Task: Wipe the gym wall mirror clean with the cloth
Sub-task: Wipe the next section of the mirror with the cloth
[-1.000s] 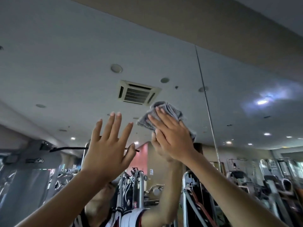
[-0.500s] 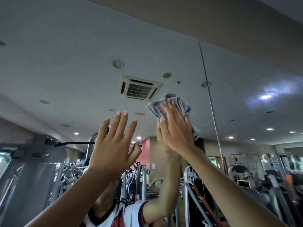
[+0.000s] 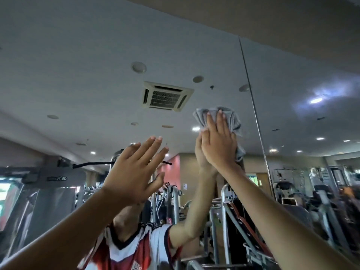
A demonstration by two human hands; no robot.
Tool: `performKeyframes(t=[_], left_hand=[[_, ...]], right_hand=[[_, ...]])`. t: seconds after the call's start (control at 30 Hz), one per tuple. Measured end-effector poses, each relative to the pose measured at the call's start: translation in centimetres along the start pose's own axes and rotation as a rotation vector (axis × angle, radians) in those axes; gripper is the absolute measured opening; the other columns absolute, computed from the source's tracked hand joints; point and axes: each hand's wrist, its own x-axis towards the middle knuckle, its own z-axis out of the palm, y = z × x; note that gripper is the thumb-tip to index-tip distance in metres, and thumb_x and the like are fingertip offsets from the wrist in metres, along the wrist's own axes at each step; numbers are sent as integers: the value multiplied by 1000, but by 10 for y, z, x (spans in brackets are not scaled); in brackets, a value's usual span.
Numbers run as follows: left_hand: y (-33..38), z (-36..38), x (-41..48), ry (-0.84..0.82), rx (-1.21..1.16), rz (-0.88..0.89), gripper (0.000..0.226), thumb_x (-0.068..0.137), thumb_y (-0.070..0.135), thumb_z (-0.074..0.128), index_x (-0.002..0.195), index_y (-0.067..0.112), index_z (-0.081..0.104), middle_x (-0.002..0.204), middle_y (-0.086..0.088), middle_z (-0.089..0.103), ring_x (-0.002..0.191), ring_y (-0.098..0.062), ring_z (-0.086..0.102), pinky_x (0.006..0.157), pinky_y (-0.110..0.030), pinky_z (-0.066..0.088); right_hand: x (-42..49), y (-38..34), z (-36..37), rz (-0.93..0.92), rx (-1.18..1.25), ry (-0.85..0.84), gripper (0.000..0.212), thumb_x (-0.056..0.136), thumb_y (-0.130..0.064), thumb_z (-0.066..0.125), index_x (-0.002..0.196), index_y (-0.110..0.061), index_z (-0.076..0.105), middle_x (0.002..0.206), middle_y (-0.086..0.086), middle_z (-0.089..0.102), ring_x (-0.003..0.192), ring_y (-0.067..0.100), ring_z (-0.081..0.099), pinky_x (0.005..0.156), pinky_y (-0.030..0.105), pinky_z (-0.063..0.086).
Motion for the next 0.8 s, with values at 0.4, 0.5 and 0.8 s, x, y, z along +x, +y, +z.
performKeyframes(t=[0.4, 0.5, 0.8], left_hand=[[-70, -18, -74, -45, 33, 29, 61, 95, 50, 38, 146, 21, 50, 155, -15, 41, 144, -32, 38, 111, -46, 27], [-73, -18, -82, -42, 16, 14, 61, 95, 51, 38, 147, 20, 50, 156, -14, 39, 145, -32, 36, 113, -47, 27], [-108, -25, -112, 21, 18, -134, 62, 94, 49, 39, 144, 17, 53, 155, -14, 41, 144, -31, 38, 111, -49, 29]], right_hand=[[-29, -16, 5, 108, -19, 98, 57, 101, -40, 19, 152, -22, 38, 162, 8, 28, 150, 25, 24, 118, 54, 26], [-9, -77, 22, 120, -29, 121, 51, 103, -34, 30, 153, -28, 37, 162, 9, 27, 151, 24, 23, 114, 50, 31], [-76, -92, 19, -477, -83, -9, 54, 106, -41, 14, 155, -27, 30, 165, 0, 18, 152, 15, 17, 114, 43, 30]])
